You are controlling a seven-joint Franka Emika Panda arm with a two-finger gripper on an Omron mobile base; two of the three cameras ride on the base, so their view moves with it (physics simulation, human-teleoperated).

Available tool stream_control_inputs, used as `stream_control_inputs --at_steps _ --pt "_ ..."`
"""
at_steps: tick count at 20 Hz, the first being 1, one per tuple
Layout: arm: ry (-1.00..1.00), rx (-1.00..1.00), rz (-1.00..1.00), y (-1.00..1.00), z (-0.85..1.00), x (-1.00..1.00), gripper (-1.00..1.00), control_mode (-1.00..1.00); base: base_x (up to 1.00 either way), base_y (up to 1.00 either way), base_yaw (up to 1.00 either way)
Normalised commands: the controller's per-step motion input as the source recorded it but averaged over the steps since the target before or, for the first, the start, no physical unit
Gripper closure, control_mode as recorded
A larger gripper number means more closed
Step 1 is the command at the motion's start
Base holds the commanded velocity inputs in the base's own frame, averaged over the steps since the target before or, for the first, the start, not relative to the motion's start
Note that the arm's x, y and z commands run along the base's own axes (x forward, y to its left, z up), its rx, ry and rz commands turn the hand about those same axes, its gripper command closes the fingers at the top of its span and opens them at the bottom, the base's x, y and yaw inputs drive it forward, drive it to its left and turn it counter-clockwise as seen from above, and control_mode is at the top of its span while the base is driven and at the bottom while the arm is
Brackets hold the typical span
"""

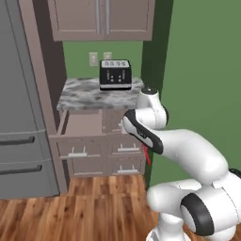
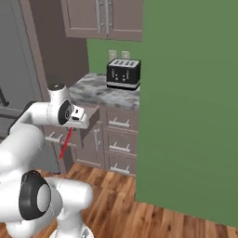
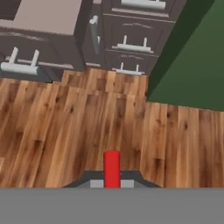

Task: Take a straw from the drawer in front and place it inside the glass cup on the dining counter.

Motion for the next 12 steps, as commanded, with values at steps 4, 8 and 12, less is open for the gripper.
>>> stream_control_inputs --at_steps 4,8,12 --pt "0.0 0.0 0.0 0.0 0.0 0.0 1.0 1.0 -0.16 0.0 0.51" --pt "0.0 0.0 0.0 0.0 0.0 0.0 1.0 1.0 -0.1 0.0 0.59" --pt "0.0 0.0 0.0 0.0 0.0 0.0 1.0 1.0 -0.08 0.0 0.62"
